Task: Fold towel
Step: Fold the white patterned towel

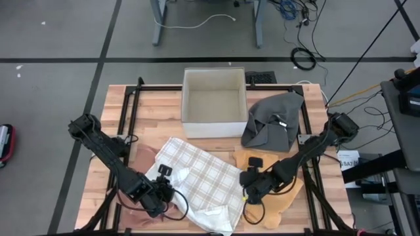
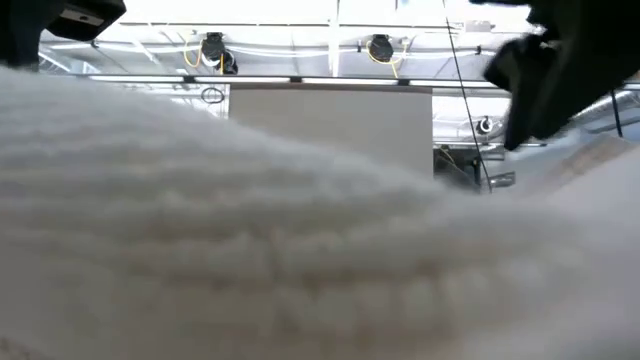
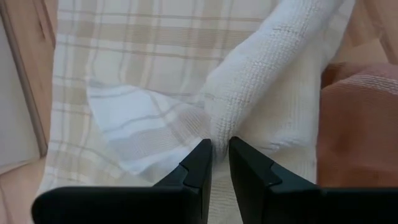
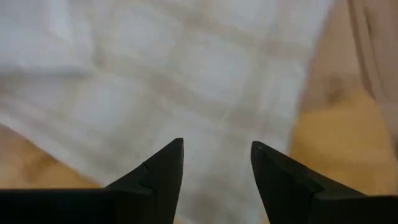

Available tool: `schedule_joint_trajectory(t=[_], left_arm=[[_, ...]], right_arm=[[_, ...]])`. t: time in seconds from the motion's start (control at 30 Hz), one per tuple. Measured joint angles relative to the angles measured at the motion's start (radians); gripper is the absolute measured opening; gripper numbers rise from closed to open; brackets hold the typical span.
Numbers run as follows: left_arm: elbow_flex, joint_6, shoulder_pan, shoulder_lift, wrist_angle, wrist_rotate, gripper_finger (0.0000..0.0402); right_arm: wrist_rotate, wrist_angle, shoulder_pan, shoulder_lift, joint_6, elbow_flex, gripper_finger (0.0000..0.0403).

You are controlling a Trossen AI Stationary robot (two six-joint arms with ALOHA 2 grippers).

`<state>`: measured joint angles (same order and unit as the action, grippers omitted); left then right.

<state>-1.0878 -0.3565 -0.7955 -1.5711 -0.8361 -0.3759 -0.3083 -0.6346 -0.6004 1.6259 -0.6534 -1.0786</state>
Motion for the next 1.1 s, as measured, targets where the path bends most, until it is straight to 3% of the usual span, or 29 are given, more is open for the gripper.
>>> schedule_joint_trajectory(t=[0.3, 0.53, 0.77, 1.1], left_arm=[[0.000, 0.001, -0.010, 0.000, 0.000, 0.000, 0.0062], [0.000, 0.020, 0.012, 0.000, 0.000, -0.007, 0.0062], [0.000, 0.026, 0.019, 0.000, 0.000, -0.007, 0.0062], [0.000, 0.026, 0.019, 0.000, 0.000, -0.007, 0.0062]], right_arm=[[0.016, -0.045, -0.098, 0.004, 0.043, 0.001, 0.0176], [-0.164, -0.053, -0.194, 0.021, 0.152, 0.001, 0.0176], [-0.237, -0.054, -0.217, 0.115, 0.225, 0.001, 0.0173], [-0.345, -0.050, -0.216, 0.143, 0.307, -0.049, 0.0104]])
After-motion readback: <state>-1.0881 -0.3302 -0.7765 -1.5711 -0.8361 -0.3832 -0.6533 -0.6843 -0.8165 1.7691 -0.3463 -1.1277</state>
